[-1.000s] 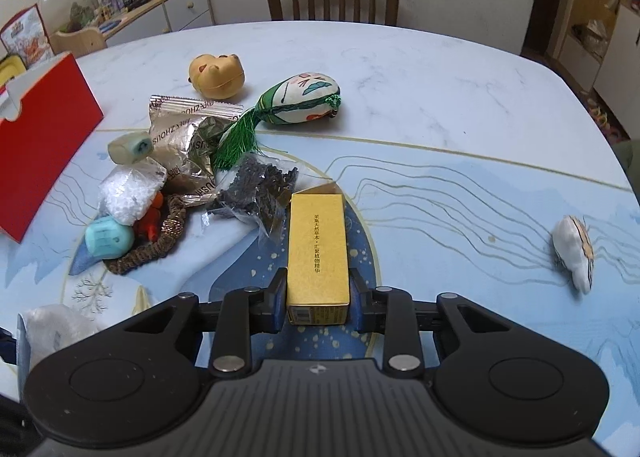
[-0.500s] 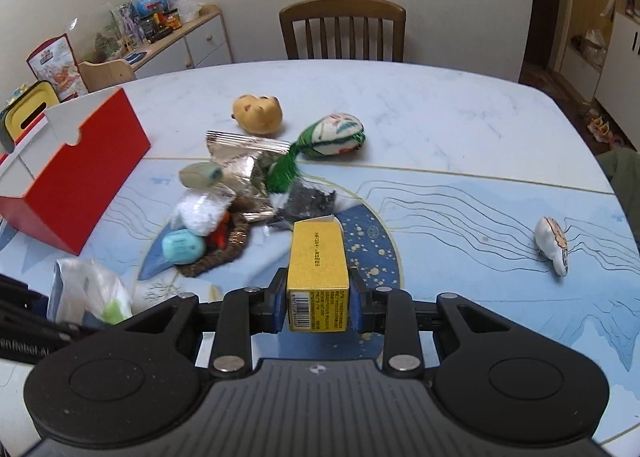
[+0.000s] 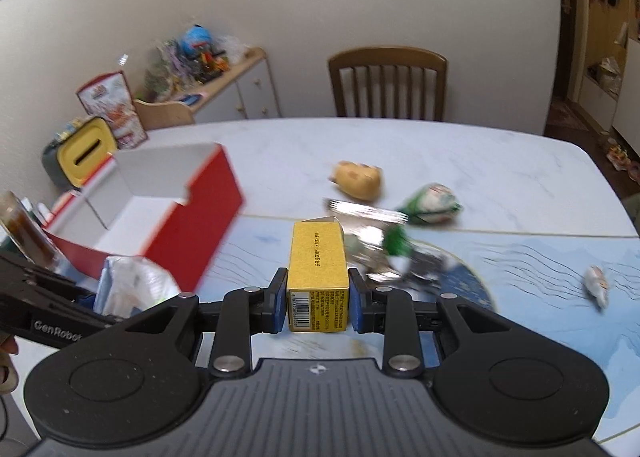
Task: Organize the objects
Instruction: 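Carry the yellow box and toothpaste bag with both grippers into the cardboard box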
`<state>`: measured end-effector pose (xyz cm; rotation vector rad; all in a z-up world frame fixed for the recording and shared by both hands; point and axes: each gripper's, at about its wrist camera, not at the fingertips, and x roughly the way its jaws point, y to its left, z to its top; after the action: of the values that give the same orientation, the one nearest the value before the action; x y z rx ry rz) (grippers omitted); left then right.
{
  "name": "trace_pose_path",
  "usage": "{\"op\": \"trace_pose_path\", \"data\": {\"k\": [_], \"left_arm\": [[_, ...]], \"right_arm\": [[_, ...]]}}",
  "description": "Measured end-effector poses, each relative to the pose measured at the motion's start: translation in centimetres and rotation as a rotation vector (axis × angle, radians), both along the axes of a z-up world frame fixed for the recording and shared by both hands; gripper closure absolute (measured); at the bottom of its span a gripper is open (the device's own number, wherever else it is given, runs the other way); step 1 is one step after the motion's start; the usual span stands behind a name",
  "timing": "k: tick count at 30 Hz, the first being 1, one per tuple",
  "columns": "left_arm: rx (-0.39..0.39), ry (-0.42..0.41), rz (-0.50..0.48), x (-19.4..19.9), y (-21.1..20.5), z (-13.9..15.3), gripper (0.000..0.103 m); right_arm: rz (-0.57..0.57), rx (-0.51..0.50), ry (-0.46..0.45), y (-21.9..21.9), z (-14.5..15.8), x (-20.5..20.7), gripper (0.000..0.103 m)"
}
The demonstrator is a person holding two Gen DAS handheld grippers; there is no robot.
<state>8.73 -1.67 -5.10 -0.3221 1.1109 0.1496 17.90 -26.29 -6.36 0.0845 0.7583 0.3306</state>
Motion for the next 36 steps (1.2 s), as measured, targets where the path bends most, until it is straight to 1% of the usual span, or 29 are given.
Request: {"op": "trace_pose_path", "data": {"k": [4,9,10,11,14,17,22,25,32,34,36], "left_arm": [[0.021,-0.033,0.018,-1.0,3.3,2.0,0.060],[0.077,-0.072,0.043,-1.9,7.8,4.0,0.060],[0.090,-0.077,0.050,-2.0,8.7,4.3,0.060],[0.115,-0.078,0.088,-2.1,9.6,4.6,0.060],[0.155,-0.091,0.106,-2.3,12.1,5.1,0.060],[0.172,-0.083,0.126,-2.1,14.6,5.2,0.060],[0.225,-0.046,0.153,-1.1,18.0,4.3,0.060],[0.227,-0.008,0.159,-0.5,20.0,3.3,0.060],[0.255,0.100,0.107,1.7,22.2,-0.2,0.059],[0.273,0.130,0.101,2.2,22.4,-1.1,0.059],[0.275,0.155,0.096,2.7,22.7,-1.9,0.059]], "right_arm": [[0.016,0.009,-0.024,4.1,1.3,0.0,0.074],[0.042,0.017,-0.057,9.1,2.7,0.6,0.074],[0.046,0.019,-0.059,10.0,2.9,0.8,0.074],[0.052,0.020,-0.062,10.9,3.1,1.0,0.074],[0.074,0.007,-0.082,13.7,3.4,1.5,0.074],[0.091,0.002,-0.076,16.2,3.4,2.5,0.074],[0.126,-0.047,-0.064,20.1,2.4,4.4,0.074],[0.141,-0.075,-0.052,22.0,1.3,5.7,0.074],[0.133,-0.136,0.044,25.2,-2.6,9.4,0.074],[0.135,-0.154,0.071,25.8,-3.7,10.2,0.074],[0.160,-0.169,0.089,26.3,-4.6,10.8,0.074]]}}
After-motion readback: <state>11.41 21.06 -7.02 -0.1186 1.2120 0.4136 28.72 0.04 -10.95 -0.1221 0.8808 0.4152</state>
